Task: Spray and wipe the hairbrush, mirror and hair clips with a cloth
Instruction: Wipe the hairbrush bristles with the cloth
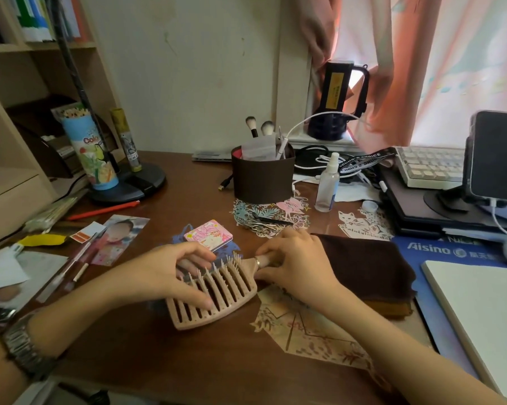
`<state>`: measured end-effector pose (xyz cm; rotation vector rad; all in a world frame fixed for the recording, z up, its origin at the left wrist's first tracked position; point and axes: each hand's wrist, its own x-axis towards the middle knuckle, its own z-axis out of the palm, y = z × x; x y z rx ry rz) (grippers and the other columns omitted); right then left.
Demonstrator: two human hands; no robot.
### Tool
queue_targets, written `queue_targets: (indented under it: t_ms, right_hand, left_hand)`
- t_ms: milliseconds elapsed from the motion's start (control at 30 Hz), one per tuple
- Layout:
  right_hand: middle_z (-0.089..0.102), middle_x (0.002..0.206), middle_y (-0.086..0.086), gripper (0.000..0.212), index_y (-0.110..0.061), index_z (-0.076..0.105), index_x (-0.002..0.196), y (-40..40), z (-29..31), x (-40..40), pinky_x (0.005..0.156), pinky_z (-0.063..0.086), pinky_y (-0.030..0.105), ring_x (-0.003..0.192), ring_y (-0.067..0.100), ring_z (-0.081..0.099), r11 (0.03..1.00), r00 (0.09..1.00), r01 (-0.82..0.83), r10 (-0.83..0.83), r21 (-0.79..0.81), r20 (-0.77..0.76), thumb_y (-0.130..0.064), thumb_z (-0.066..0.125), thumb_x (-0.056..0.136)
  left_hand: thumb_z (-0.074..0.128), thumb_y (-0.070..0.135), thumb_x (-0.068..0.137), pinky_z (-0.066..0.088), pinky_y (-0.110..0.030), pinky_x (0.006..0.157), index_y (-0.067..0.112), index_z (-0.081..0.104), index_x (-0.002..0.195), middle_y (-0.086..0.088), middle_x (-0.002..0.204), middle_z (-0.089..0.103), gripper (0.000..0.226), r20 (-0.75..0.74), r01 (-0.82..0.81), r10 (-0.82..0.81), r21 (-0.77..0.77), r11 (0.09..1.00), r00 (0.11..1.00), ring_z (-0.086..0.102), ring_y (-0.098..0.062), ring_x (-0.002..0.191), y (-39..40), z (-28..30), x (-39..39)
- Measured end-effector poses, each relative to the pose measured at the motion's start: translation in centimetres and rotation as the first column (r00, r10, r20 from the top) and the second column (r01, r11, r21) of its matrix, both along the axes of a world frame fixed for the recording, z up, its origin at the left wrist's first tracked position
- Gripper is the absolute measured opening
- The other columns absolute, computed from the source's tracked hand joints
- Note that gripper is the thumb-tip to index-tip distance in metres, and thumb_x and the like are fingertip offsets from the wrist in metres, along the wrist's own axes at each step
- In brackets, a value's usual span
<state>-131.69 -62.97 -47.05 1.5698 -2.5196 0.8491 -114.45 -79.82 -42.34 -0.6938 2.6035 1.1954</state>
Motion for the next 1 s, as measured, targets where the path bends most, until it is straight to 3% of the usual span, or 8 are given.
queue_targets:
  t_ms: [200,300,367,467,567,800,900,1000]
  right_hand:
    - [0.049,0.091,-0.012,0.031,-0.039,0.066,0.1,-0.7,-0.4,0.8,0.087,0.036,0.037,0.094,0.013,0.042,1.0,1.0,0.007,-0.007,0.008,-0.005,-0.05,0.073,0.072]
    - [0.054,0.098,-0.01,0.039,-0.037,0.065,0.106,-0.2,-0.2,0.1,0.09,0.04,0.039,0.098,0.013,0.047,0.997,0.995,-0.08,0.079,0.018,0.057,-0.048,0.075,0.07]
    - [0.055,0.106,-0.012,0.048,-0.035,0.063,0.114,0.6,0.7,-0.8,0.092,0.042,0.033,0.104,0.01,0.05,0.99,0.986,-0.138,0.136,0.015,0.091,-0.047,0.077,0.069]
    - [0.056,0.114,-0.014,0.049,-0.032,0.06,0.118,2.3,2.5,-3.1,0.09,0.041,0.016,0.105,-0.002,0.051,0.995,0.968,-0.098,0.102,-0.027,0.229,-0.044,0.074,0.073]
    - [0.059,0.113,-0.012,0.041,-0.025,0.059,0.118,3.8,3.3,-5.9,0.074,0.042,0.001,0.092,-0.014,0.055,1.0,0.928,-0.009,0.02,-0.029,0.372,-0.029,0.072,0.08]
    - [0.056,0.119,-0.006,0.045,-0.023,0.054,0.126,4.5,1.5,-9.5,0.091,0.043,0.026,0.11,0.012,0.053,0.965,0.964,0.007,-0.076,0.26,0.256,-0.031,0.069,0.084]
    - [0.049,0.111,-0.002,0.046,-0.019,0.057,0.125,4.4,1.1,-10.1,0.088,0.043,0.029,0.103,0.016,0.05,0.939,0.98,0.004,-0.073,0.343,0.187,-0.04,0.066,0.085]
    - [0.048,0.104,-0.003,0.035,-0.019,0.057,0.109,4.1,1.1,-10.6,0.079,0.044,0.028,0.096,0.016,0.05,0.943,0.97,-0.013,-0.07,0.333,0.234,-0.039,0.069,0.083]
  left_hand:
    - [0.084,0.052,0.054,0.041,-0.014,0.085,0.057,0.037,0.112,0.032,0.117,0.044,0.074,-0.008,0.072,-0.076,-0.217,0.974,0.997,0.046,0.009,0.108,0.6,-0.8,0.4]
    - [0.084,0.046,0.06,0.044,-0.018,0.088,0.056,0.039,0.112,0.029,0.116,0.046,0.07,-0.035,0.048,-0.057,-0.215,0.975,0.998,0.049,0.005,0.107,0.5,-1.0,0.4]
    - [0.083,0.042,0.062,0.045,-0.018,0.087,0.056,0.04,0.11,0.028,0.115,0.048,0.066,-0.041,0.044,-0.054,-0.212,0.976,0.998,0.051,0.005,0.105,0.4,-1.0,0.3]
    - [0.082,0.036,0.066,0.046,-0.016,0.081,0.053,0.039,0.113,0.029,0.112,0.047,0.066,-0.034,0.048,-0.058,-0.24,0.97,0.998,0.052,0.004,0.102,0.1,-0.8,0.2]
    - [0.081,0.036,0.067,0.043,-0.013,0.076,0.052,0.039,0.115,0.03,0.112,0.047,0.066,-0.025,0.057,-0.066,-0.265,0.963,0.998,0.051,0.008,0.101,-0.8,-0.6,0.2]
    - [0.08,0.032,0.07,0.038,-0.009,0.073,0.05,0.043,0.119,0.036,0.113,0.044,0.064,-0.042,0.07,-0.083,-0.259,0.963,0.996,0.045,0.018,0.102,-2.4,-0.6,-0.4]
    - [0.08,0.032,0.071,0.038,-0.008,0.073,0.051,0.042,0.118,0.037,0.112,0.043,0.063,-0.03,0.08,-0.091,-0.256,0.963,0.995,0.044,0.02,0.1,-2.6,-0.6,-0.4]
    - [0.081,0.034,0.07,0.037,-0.009,0.078,0.052,0.044,0.117,0.035,0.116,0.043,0.063,-0.03,0.082,-0.093,-0.264,0.961,0.995,0.045,0.016,0.104,-3.0,-0.7,-0.4]
